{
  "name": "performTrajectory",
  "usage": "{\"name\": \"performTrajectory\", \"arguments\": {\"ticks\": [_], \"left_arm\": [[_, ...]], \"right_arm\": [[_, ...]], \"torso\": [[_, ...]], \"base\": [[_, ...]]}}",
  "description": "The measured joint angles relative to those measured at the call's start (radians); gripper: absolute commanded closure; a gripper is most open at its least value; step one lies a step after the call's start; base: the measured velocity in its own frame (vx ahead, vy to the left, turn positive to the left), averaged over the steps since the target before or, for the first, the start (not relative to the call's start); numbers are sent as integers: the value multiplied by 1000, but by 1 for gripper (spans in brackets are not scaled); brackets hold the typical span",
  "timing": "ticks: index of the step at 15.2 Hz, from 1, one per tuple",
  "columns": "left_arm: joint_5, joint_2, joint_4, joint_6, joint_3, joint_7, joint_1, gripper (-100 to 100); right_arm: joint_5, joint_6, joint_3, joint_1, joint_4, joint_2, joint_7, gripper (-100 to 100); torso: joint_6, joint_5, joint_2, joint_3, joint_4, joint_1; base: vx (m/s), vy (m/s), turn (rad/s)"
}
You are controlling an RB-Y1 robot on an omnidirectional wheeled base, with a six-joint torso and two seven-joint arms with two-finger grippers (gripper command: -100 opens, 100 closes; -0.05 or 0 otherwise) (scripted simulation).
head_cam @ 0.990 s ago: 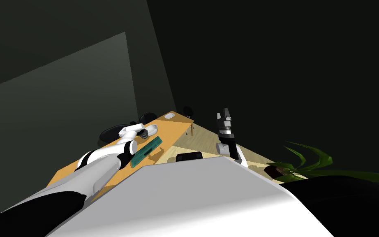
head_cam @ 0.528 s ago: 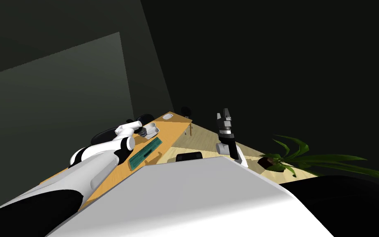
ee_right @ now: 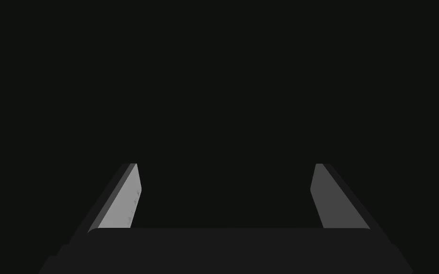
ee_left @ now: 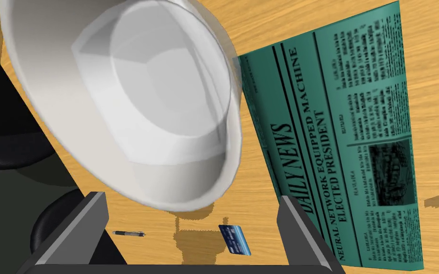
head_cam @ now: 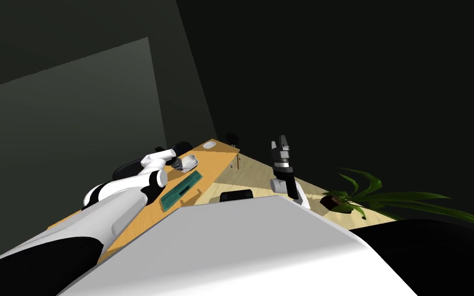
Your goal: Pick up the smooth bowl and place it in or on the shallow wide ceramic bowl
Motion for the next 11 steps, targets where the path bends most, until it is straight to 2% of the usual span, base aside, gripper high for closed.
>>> {"name": "performTrajectory", "arguments": {"ticks": [4, 6, 7, 9, 10, 11], "left_arm": [[0, 43, 25, 27, 3, -22, -55, -100], [-1, 46, 1, 46, 5, -19, -53, -100], [-2, 57, 17, 49, 4, -23, -72, -100], [-1, 62, -20, 76, 8, -23, -66, -100], [1, 64, -61, 101, 12, -21, -54, -100], [1, 69, -71, 118, 13, -20, -58, -100]], "right_arm": [[0, 0, 0, 0, 0, 0, 0, 0], [0, 0, 0, 0, 0, 0, 0, 0], [0, 0, 0, 0, 0, 0, 0, 0], [0, 0, 0, 0, 0, 0, 0, 0], [0, 0, 0, 0, 0, 0, 0, 0], [0, 0, 0, 0, 0, 0, 0, 0]], "torso": [[0, -1, 2, 1, 1, -2], [0, 0, 0, 0, 0, 1], [0, 0, 0, 0, 0, 0], [0, 0, 0, 0, 0, 0], [0, 0, 1, 0, 0, 0], [0, 0, 0, 0, 0, 0]], "base": [[-75, -68, -1], [-49, -39, -7], [-57, -47, -6], [-54, -55, -4], [-55, -56, 2], [-40, -36, 3]]}}
